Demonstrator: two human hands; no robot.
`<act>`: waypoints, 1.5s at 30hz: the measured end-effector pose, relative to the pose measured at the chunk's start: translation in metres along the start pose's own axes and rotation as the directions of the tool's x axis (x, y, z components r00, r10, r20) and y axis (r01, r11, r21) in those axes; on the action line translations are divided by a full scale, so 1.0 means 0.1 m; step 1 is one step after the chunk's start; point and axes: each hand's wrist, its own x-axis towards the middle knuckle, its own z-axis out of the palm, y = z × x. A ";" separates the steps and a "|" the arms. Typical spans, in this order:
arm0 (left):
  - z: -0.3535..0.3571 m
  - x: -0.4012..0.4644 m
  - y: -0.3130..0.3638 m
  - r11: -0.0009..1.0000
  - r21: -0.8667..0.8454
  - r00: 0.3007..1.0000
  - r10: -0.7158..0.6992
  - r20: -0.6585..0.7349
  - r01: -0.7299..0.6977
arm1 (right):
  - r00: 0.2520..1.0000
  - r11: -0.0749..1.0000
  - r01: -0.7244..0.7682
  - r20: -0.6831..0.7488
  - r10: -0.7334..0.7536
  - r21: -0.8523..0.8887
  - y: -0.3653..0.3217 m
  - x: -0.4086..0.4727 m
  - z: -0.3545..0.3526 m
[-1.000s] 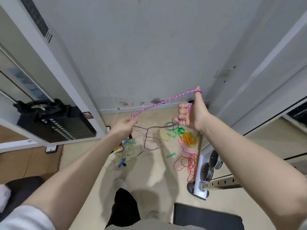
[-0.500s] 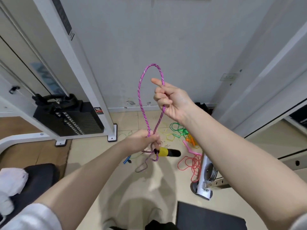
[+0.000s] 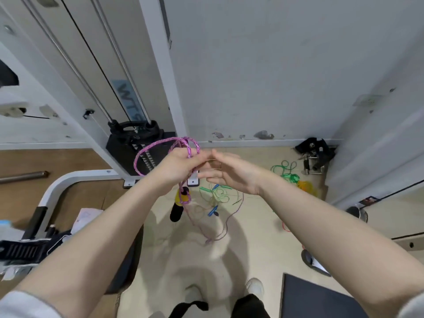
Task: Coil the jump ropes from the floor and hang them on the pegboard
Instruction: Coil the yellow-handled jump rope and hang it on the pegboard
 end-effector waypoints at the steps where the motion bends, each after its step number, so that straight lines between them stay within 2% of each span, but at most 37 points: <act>1: -0.06 -0.04 -0.05 0.998 0.070 1.000 0.007 -0.001 -0.007 | 0.999 1.000 0.009 -0.041 -0.009 0.010 0.00 0.04 0.07; 4: -0.24 -0.15 -0.17 0.945 0.328 0.999 -0.026 0.022 0.017 | 0.994 0.999 0.037 -0.105 -0.036 0.005 0.01 0.14 0.23; 6: -0.35 -0.20 -0.26 0.901 0.433 0.993 -0.085 0.082 0.042 | 0.992 0.996 0.064 -0.112 -0.056 0.066 0.00 0.20 0.32; 9: -0.46 -0.28 -0.37 0.875 0.478 0.980 -0.152 0.125 0.075 | 0.985 0.982 0.088 -0.160 -0.061 0.166 0.00 0.28 0.46; 12: -0.55 -0.35 -0.42 0.865 0.501 0.989 -0.092 0.119 0.021 | 0.979 0.901 0.178 -0.162 -0.122 0.395 0.01 0.33 0.65; 13: -0.59 -0.36 -0.44 0.858 0.514 0.994 -0.064 0.088 0.010 | 0.970 0.887 0.218 -0.188 -0.152 0.408 0.02 0.34 0.68; 14: -0.64 -0.36 -0.46 0.852 0.523 0.998 -0.041 0.040 0.014 | 0.958 0.899 0.248 -0.231 -0.172 0.360 0.01 0.36 0.71; 16: -0.74 -0.37 -0.49 0.855 0.516 0.998 -0.020 -0.061 0.049 | 0.907 0.952 0.266 -0.374 -0.193 0.153 0.01 0.38 0.72; 18: -0.83 -0.38 -0.53 0.903 0.424 0.995 -0.031 -0.093 0.068 | 0.816 0.978 0.180 -0.540 -0.206 -0.102 0.04 0.39 0.59; 19: -0.87 -0.40 -0.52 0.933 0.354 0.996 -0.042 -0.078 0.067 | 0.759 0.962 0.077 -0.610 -0.227 -0.261 0.05 0.39 0.48; 20: -0.88 -0.42 -0.51 0.951 0.306 0.998 -0.039 -0.051 0.053 | 0.712 0.898 -0.083 -0.656 -0.249 -0.432 0.07 0.36 0.36; 21: -0.89 -0.43 -0.48 0.956 0.292 0.999 -0.025 -0.025 0.031 | 0.693 0.780 -0.285 -0.682 -0.234 -0.557 0.08 0.32 0.26; 22: -0.88 -0.43 -0.46 0.953 0.303 1.000 -0.004 -0.005 0.005 | 0.691 0.624 -0.466 -0.698 -0.186 -0.627 0.09 0.28 0.19; 23: -0.87 -0.42 -0.43 0.951 0.310 1.000 0.013 0.009 -0.015 | 0.709 0.503 -0.553 -0.692 -0.135 -0.664 0.08 0.24 0.15; 24: -0.85 -0.39 -0.40 0.951 0.307 0.999 0.034 0.019 -0.038 | 0.749 0.477 -0.538 -0.653 -0.106 -0.695 0.06 0.22 0.15; 25: -0.82 -0.35 -0.35 0.954 0.295 0.998 0.052 0.026 -0.058 | 0.807 0.547 -0.445 -0.582 -0.099 -0.709 0.02 0.21 0.18; 27: -0.74 -0.26 -0.26 0.947 0.304 0.995 0.094 0.029 -0.099 | 0.916 0.724 -0.165 -0.376 -0.139 -0.670 -0.08 0.20 0.32; 29: -0.63 -0.18 -0.18 0.950 0.289 0.993 0.119 0.018 -0.119 | 0.946 0.747 0.053 -0.207 -0.250 -0.662 -0.19 0.21 0.42; 30: -0.58 -0.14 -0.13 0.968 0.222 0.993 0.118 0.002 -0.115 | 0.949 0.754 0.128 -0.141 -0.282 -0.644 -0.23 0.24 0.41; 33: -0.48 0.00 0.02 0.996 -0.040 0.995 0.079 -0.064 -0.082 | 0.971 0.772 0.188 -0.004 -0.239 -0.608 -0.35 0.25 0.33; 36: -0.46 0.07 0.11 0.965 -0.255 0.997 0.056 -0.045 -0.065 | 0.947 0.806 0.230 -0.067 -0.315 -0.545 -0.46 0.19 0.10; 40: -0.43 0.09 0.04 0.916 -0.401 0.993 0.038 0.114 0.011 | 0.872 0.899 0.343 -0.263 -0.412 -0.273 -0.62 0.13 -0.27; 43: -0.37 0.11 0.00 0.838 -0.536 0.943 0.090 0.320 0.102 | 0.798 0.887 0.345 -0.402 -0.449 -0.307 -0.63 0.21 -0.49; 45: -0.34 0.14 0.04 0.747 -0.652 0.863 0.235 0.447 0.134 | 0.785 0.869 0.288 -0.421 -0.455 -0.403 -0.57 0.26 -0.56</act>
